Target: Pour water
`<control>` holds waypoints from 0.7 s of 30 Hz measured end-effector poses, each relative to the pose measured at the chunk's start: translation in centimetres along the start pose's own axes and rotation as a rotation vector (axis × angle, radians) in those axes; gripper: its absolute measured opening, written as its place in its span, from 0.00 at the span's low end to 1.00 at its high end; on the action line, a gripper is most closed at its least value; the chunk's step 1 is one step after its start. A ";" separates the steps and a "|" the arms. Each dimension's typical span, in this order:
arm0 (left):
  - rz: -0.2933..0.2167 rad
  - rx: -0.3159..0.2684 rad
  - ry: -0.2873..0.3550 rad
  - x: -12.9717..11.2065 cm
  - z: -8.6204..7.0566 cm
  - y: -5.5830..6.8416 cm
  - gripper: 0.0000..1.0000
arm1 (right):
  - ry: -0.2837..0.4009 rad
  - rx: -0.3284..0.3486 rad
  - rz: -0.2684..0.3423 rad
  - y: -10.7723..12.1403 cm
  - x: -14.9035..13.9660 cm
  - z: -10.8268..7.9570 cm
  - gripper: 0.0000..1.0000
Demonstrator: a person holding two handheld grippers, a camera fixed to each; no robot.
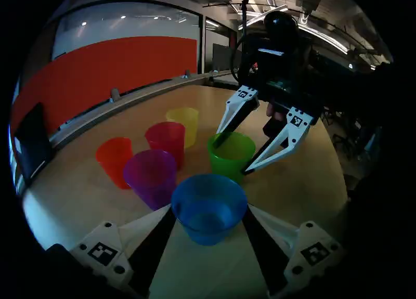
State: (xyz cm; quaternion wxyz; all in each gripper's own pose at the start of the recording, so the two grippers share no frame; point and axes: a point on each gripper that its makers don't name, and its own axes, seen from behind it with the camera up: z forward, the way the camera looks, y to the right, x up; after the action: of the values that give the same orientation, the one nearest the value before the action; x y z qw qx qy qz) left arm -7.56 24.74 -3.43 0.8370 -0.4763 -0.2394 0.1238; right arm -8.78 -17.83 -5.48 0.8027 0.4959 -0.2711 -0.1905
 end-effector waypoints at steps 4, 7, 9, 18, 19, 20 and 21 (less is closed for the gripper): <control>-0.003 0.008 0.011 0.4 -0.4 -0.1 0.86 | 0.012 -0.001 0.009 -0.1 0.4 -0.3 0.91; -0.006 0.017 0.020 0.8 -0.8 -0.2 0.86 | 0.027 -0.005 0.015 -0.1 0.9 -0.6 0.91; -0.007 0.024 0.027 1.1 -1.1 -0.4 0.86 | 0.037 -0.011 0.016 -0.1 1.3 -0.9 0.91; -0.013 0.077 0.086 3.3 -3.0 -1.5 0.86 | 0.096 -0.049 0.019 0.0 3.7 -2.4 0.91; -0.013 0.084 0.093 3.6 -3.2 -1.6 0.86 | 0.106 -0.052 0.021 0.0 4.0 -2.5 0.91; -0.012 0.091 0.101 3.9 -3.5 -1.8 0.86 | 0.116 -0.056 0.024 0.0 4.4 -2.7 0.91; -0.012 0.098 0.108 4.2 -3.7 -1.9 0.86 | 0.126 -0.059 0.026 0.1 4.7 -2.9 0.91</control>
State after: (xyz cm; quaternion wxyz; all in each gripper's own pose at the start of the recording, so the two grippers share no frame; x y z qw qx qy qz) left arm -2.08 22.84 -2.23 0.8717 -0.4395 -0.1902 0.1045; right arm -3.27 -18.48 -5.31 0.8349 0.4793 -0.2207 -0.1565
